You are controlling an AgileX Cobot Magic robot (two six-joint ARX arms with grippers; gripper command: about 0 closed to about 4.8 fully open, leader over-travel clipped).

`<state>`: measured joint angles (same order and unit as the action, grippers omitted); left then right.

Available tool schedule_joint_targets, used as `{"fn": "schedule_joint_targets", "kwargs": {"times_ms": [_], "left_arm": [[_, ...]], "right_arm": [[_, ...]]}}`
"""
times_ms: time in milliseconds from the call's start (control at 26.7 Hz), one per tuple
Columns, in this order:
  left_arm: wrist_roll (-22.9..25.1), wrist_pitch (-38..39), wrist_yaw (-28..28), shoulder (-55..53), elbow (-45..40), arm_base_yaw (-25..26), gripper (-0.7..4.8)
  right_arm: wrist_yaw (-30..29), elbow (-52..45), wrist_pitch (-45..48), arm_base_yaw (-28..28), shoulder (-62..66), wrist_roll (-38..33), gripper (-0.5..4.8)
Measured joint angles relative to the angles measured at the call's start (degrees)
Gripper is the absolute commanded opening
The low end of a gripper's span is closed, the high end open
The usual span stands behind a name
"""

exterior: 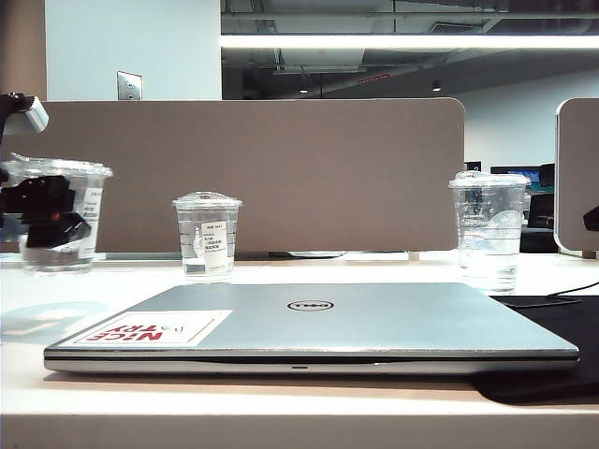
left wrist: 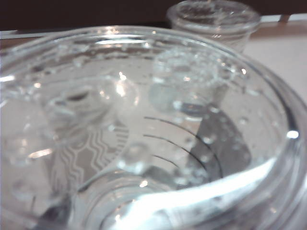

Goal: Pick up the coffee cup on the middle and place it on the left side of the laptop.

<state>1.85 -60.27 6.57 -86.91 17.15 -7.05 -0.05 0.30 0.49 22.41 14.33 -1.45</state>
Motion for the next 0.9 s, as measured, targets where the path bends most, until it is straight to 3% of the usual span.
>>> {"fn": "schedule_joint_targets", "kwargs": {"times_ms": [412,898], "left_arm": [[-5.18,-17.44,-0.13,-16.41,0.11,-0.07,3.35],[-5.35,-19.61,0.02,-20.13,0.17,-0.07,3.62]], "right_arm": [[0.0,0.0,0.02,0.02,-0.22,0.0,-0.05],[0.0,0.0,0.02,0.02,-0.22,0.0,-0.05]]}}
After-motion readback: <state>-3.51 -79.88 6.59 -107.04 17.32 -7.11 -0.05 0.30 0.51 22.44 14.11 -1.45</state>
